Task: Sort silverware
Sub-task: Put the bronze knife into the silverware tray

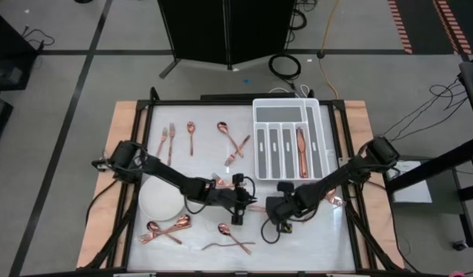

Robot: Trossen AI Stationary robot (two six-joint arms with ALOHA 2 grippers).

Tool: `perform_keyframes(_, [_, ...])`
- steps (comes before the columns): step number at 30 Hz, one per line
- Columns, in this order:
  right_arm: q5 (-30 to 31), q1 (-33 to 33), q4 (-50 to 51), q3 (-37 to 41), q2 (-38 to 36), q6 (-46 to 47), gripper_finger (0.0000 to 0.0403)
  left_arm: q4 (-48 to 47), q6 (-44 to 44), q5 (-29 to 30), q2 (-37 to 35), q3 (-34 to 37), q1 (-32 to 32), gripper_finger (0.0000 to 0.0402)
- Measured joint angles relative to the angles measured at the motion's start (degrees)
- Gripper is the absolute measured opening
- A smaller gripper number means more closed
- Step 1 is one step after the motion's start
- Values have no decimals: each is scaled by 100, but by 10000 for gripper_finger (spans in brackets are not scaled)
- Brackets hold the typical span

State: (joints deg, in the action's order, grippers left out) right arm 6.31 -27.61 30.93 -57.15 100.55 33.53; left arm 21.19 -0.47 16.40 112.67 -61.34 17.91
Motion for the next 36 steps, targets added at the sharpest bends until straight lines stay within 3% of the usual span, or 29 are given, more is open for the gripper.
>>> perform_keyframes(9, [666, -152, 580, -790, -15, -274, 1, 38, 293, -29, -57, -2, 173, 33])
perform_keyframes(15, [700, -154, 587, -759, -13, -263, 1, 52, 133, -1198, -33, -7, 82, 34])
perform_keyframes(17, [718, -154, 578, -739, -11, -255, 1, 68, 124, -1314, 43, -13, 30, 40])
perform_keyframes(25, [733, -141, 378, -736, -11, -319, 1, 167, 469, -810, 401, -15, -80, 130])
perform_keyframes(30, [908, -139, 250, -739, -13, -436, 1, 607, 369, -957, 503, -16, -111, 198])
perform_keyframes(36, [1014, -131, 265, -739, -15, -445, 1, 547, 38, -1248, 522, -17, -121, 223])
